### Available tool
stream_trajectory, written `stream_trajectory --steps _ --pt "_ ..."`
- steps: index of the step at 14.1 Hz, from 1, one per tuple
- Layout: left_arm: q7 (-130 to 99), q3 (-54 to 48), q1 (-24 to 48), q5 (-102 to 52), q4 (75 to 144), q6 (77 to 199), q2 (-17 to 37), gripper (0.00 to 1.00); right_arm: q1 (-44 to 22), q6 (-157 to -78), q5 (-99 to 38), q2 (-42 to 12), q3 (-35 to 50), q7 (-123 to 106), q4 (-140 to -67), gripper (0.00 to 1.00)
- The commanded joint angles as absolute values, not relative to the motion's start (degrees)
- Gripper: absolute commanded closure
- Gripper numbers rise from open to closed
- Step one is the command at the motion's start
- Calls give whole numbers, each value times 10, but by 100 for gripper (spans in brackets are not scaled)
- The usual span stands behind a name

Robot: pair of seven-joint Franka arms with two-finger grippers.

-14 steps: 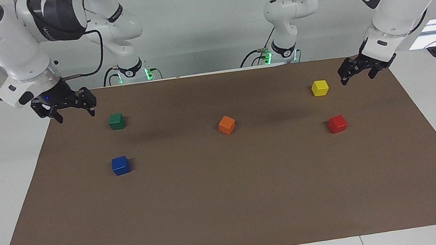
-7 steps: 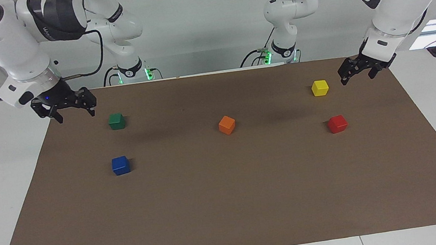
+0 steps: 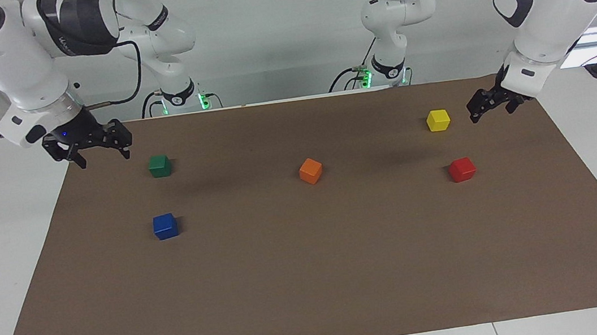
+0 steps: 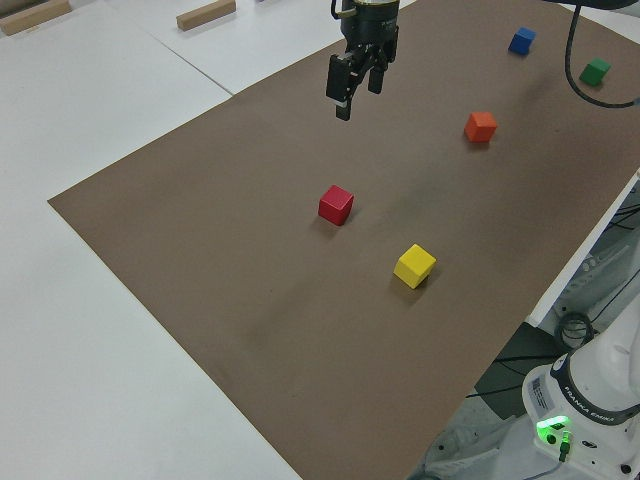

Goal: Transfer red block to right arm and stack on blue block
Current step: 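Reach the left gripper down to the red cube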

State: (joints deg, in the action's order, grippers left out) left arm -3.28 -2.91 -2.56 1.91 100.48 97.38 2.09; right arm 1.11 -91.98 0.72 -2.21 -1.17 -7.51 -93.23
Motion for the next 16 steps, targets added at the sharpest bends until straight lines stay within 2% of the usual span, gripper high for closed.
stream_trajectory --steps 1,5,8,12,16 --pt "-33 -21 -24 11 1068 1039 18 0 17 -914 12 -21 -7 -76 -933 0" --pt "-25 -15 -25 11 1107 1106 39 0 18 -914 12 -21 -7 -78 -933 0" --pt "-29 -14 -27 11 1156 1178 45 0 55 -912 12 -21 -8 -78 -933 0" --pt "-26 -14 -28 11 1193 1248 62 0 49 -899 9 -18 -7 -79 -934 0" --pt "-27 -14 -28 11 1223 1300 69 0 49 -932 -50 -18 -4 -80 -934 0"
